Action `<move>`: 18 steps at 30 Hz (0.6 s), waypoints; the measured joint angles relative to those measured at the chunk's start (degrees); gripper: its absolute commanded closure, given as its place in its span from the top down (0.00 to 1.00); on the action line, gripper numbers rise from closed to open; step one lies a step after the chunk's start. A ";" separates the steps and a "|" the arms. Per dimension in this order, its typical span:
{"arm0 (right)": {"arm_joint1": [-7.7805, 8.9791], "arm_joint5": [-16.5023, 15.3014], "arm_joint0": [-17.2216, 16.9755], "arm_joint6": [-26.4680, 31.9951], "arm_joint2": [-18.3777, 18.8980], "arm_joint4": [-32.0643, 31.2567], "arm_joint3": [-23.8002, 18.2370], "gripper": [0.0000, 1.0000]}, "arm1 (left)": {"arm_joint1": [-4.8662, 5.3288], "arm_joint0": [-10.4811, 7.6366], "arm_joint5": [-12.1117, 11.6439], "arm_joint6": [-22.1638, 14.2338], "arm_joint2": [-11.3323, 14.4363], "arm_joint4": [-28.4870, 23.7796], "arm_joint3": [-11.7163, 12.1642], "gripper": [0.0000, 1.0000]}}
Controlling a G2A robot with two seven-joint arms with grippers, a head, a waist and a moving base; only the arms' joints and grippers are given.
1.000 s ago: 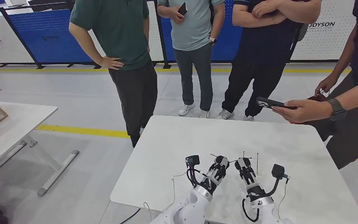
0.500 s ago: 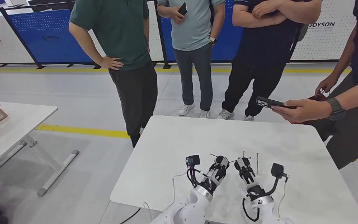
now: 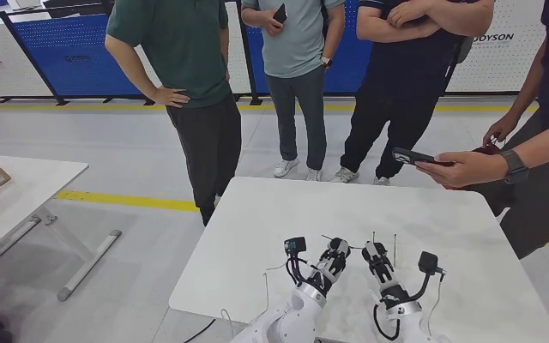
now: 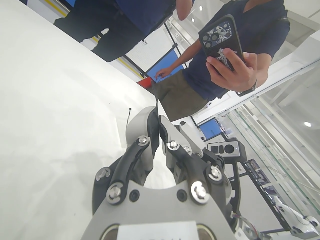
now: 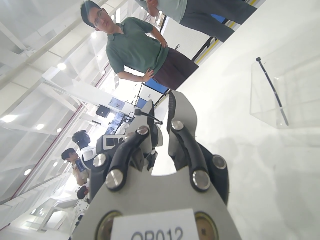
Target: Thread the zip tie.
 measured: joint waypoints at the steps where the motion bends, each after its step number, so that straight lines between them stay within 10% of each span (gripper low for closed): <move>1: 0.00 -0.08 -0.04 -0.04 0.03 0.01 -0.01 0.08 | -0.02 -0.01 0.04 0.07 -0.02 -0.02 0.02 0.00; 8: 0.03 -0.53 -0.36 -0.31 0.14 -0.22 -0.03 0.25 | -0.21 -0.16 0.60 0.49 -0.22 -0.30 0.35 0.00; 18: 0.08 -1.13 -0.79 -0.26 0.08 -0.94 -0.21 0.23 | -0.50 -0.29 1.41 1.10 -0.19 -0.28 0.54 0.00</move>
